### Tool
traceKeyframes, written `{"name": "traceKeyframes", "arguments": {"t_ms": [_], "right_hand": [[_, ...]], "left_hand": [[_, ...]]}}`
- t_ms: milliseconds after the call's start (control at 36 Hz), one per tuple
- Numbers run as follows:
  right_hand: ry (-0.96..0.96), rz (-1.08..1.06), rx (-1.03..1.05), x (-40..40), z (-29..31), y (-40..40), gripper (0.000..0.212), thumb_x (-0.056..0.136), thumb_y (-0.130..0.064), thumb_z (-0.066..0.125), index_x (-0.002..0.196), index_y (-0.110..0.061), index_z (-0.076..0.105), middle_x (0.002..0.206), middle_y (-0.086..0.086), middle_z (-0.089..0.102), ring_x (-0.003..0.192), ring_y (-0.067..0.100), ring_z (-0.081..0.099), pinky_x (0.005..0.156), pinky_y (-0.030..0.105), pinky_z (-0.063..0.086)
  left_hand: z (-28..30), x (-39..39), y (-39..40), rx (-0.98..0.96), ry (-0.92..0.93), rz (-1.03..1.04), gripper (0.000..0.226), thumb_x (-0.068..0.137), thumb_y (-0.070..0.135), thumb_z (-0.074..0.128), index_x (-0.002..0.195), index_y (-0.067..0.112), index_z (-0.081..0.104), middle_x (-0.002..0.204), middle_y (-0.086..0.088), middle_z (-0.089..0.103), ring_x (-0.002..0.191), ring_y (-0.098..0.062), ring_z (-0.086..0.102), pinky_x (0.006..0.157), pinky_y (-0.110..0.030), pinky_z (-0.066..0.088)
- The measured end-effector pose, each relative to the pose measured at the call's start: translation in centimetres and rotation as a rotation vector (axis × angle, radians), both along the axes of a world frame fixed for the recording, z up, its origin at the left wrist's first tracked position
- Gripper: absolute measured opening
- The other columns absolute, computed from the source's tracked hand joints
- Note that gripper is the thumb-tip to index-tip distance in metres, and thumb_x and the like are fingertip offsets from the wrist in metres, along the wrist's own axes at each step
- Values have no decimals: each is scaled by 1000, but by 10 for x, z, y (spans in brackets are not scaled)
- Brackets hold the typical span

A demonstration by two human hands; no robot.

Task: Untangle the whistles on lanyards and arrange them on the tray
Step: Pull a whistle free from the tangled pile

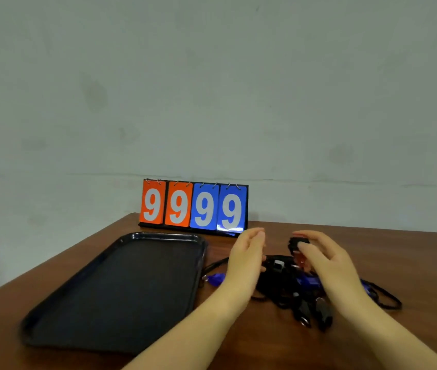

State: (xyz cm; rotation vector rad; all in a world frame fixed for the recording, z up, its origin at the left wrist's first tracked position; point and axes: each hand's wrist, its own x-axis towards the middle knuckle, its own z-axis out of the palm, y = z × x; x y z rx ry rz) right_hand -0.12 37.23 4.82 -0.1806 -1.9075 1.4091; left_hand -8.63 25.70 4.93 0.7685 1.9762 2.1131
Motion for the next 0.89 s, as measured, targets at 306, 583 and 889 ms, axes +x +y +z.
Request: {"name": "traceKeyframes", "arguments": {"t_ms": [306, 583, 889], "right_hand": [[-272, 210, 51, -26, 22, -88, 19, 88, -21, 66, 106, -28, 65, 87, 0, 73, 71, 11, 66, 64, 22, 54], [-407, 233, 39, -129, 5, -165, 26, 93, -20, 60, 119, -17, 60, 100, 1, 64, 90, 17, 64, 82, 31, 56], [-518, 190, 137, -251, -24, -202, 27, 89, -24, 66, 112, -11, 64, 95, 3, 68, 81, 14, 65, 71, 25, 54]], "left_hand": [[33, -64, -150, -600, 345, 241, 28, 99, 35, 48, 120, 22, 58, 96, 15, 55, 82, 2, 51, 65, -11, 36], [-16, -146, -286, -858, 104, 437, 46, 93, 50, 46, 130, 25, 57, 139, -4, 52, 126, -25, 48, 107, -44, 40], [-47, -159, -303, -814, 193, 324, 31, 96, 27, 40, 99, 28, 71, 96, 6, 71, 86, -14, 64, 77, -37, 53]]}}
